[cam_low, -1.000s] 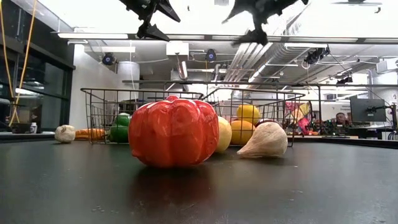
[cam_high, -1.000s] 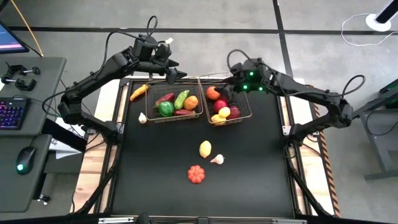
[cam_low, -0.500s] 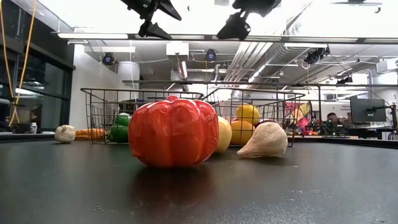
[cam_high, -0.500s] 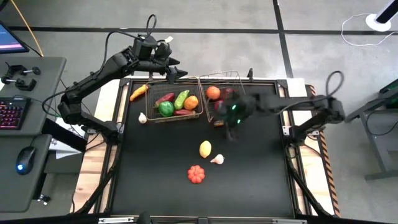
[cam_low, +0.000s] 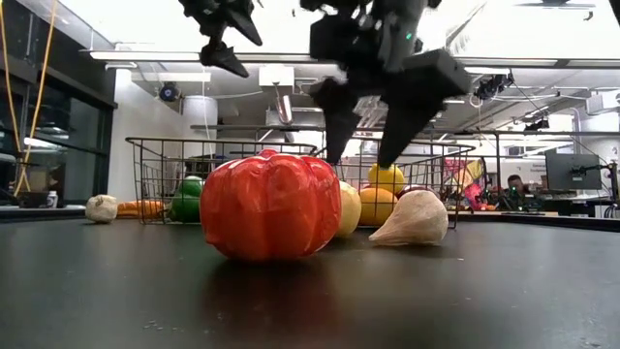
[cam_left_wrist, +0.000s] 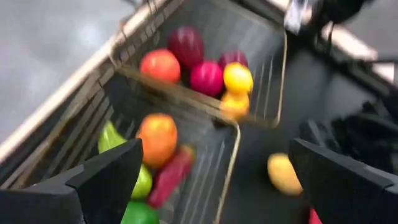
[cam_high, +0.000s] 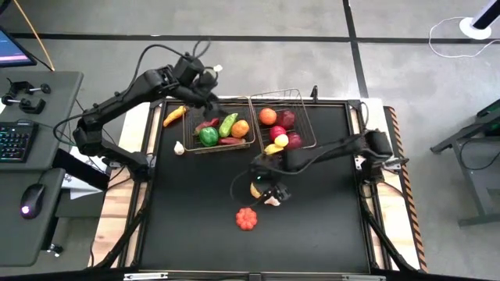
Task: Sort produce into baskets
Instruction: Put the yellow lemon into the right wire basket
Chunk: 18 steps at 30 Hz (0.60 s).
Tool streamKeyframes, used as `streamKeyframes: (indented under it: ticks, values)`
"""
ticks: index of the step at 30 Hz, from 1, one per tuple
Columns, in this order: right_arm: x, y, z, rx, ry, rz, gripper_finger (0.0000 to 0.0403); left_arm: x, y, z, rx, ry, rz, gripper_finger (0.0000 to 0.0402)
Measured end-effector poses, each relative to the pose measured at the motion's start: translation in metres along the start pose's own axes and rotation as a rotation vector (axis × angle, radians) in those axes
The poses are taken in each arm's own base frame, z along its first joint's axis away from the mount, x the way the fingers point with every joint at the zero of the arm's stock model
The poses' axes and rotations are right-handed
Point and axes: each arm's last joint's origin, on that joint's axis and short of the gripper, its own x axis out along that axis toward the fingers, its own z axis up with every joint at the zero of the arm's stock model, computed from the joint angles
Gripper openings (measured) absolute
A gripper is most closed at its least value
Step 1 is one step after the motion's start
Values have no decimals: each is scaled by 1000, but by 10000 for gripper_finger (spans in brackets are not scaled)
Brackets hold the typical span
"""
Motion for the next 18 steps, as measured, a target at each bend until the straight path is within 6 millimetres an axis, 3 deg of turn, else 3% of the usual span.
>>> streamKeyframes:
  ticks: [9, 18]
  values:
    - [39, -10, 32, -20, 65, -20, 366, 4, -18, -7, 77, 62, -36, 391]
    - [75, -12, 26, -17, 176, 0, 366, -4, -44, -14, 78, 53, -57, 391]
